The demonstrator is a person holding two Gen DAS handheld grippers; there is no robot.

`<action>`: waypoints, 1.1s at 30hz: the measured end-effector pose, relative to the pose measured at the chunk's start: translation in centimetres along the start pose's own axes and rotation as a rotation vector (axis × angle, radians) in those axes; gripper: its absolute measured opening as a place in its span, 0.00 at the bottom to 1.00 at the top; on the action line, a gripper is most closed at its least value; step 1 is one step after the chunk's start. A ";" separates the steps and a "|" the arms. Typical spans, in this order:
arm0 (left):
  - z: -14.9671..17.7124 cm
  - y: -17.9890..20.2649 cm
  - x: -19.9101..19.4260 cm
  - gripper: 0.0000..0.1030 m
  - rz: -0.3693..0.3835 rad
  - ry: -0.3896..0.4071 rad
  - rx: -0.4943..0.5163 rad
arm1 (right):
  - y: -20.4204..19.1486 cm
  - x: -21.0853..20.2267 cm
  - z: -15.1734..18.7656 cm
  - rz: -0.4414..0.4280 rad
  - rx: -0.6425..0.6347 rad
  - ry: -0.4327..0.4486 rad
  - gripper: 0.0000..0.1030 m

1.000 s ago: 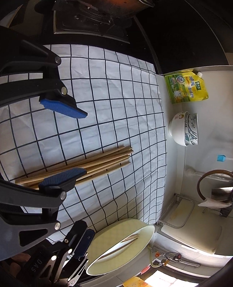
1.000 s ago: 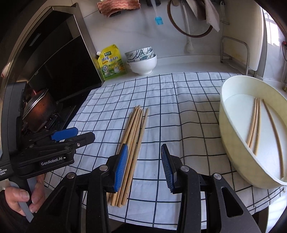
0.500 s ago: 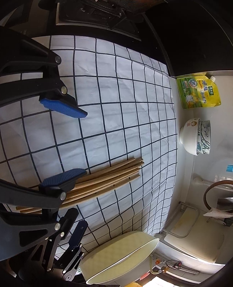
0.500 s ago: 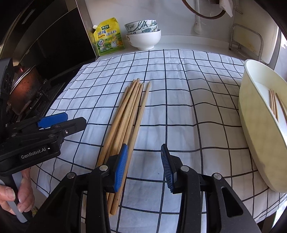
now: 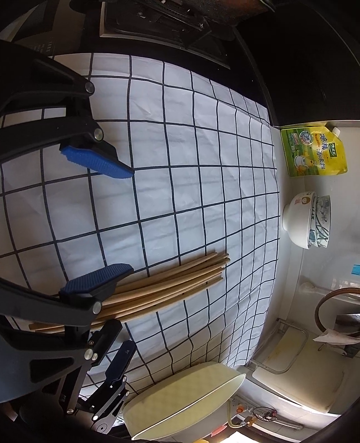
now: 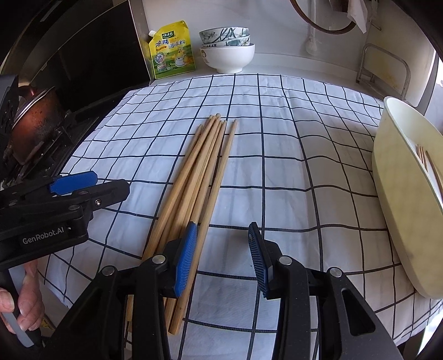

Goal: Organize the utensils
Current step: 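Lower both open tools over the chopstick bundle on the cloth, then spread the bundle with the left tool while the right tool separates one chopstick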

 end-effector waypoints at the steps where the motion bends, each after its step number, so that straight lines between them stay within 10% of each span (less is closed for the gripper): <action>1: 0.0 0.0 0.0 0.64 -0.001 0.002 -0.003 | 0.0 0.0 0.0 0.004 -0.004 0.000 0.36; 33: 1.0 4.3 0.6 0.66 -0.031 -0.001 0.096 | 3.8 -2.5 0.1 0.044 0.055 0.058 0.38</action>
Point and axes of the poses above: each gripper's, at about its wrist camera, not at the fingertips, and x roughly the way its jaws point, y to its right, z to its underside, the point moved 6 cm from there along x, roughly the way its jaws point, and after that the axes turned 15 degrees about -z, right-handed, at the moved point
